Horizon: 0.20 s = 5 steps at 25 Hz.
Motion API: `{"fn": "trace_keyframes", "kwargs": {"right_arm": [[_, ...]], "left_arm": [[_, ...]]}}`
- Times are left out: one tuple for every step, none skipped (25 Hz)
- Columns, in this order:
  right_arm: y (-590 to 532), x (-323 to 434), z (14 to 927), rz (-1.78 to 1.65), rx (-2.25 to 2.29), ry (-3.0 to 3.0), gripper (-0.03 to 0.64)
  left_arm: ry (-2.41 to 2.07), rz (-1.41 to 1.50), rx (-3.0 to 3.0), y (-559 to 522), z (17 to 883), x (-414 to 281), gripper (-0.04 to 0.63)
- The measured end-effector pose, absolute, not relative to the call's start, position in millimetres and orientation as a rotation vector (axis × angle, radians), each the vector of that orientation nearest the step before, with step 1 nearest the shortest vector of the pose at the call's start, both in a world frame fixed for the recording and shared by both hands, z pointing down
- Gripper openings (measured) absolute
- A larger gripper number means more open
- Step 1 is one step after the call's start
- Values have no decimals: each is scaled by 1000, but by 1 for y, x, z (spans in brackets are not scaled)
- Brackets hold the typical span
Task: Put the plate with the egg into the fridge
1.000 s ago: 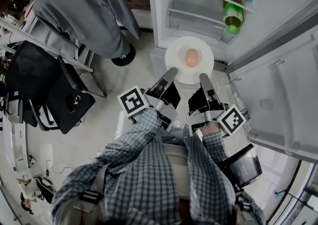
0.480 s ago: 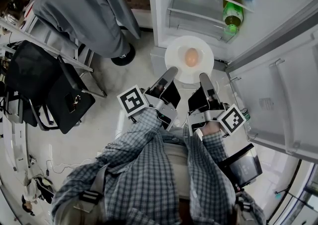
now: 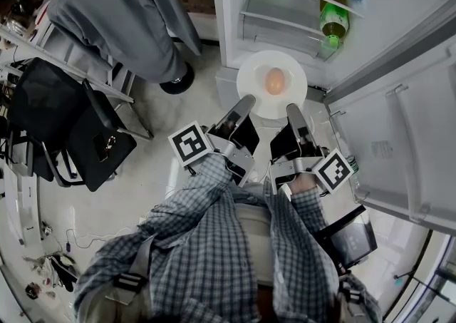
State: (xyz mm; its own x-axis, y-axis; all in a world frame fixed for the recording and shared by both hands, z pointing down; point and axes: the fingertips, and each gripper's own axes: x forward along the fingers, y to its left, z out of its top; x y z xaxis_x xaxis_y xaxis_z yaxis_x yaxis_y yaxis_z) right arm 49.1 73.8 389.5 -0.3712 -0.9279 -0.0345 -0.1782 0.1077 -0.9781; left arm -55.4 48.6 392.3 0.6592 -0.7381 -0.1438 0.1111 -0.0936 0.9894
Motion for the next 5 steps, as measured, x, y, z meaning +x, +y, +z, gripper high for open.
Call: {"fn": "trace_keyframes", "kwargs": {"right_arm": [[74,49,389,-1323,-1097,1669,32],[74,49,389,-1324,-1097,1669,32],[74,49,389,-1324,-1097,1669,32],[74,49,390,-1325,-1097,1669,32],[74,49,390,-1326,-1096,1669,32]], "left_arm": [[-546,-772,1507,49,392,-55,35],[-546,-771,1506,49,392,-55,35],[-546,-771,1505,48,392,-55,35],[-546,-771,1504,48,392,-55,35],[-545,-772,1504,48,392,-55,35]]}}
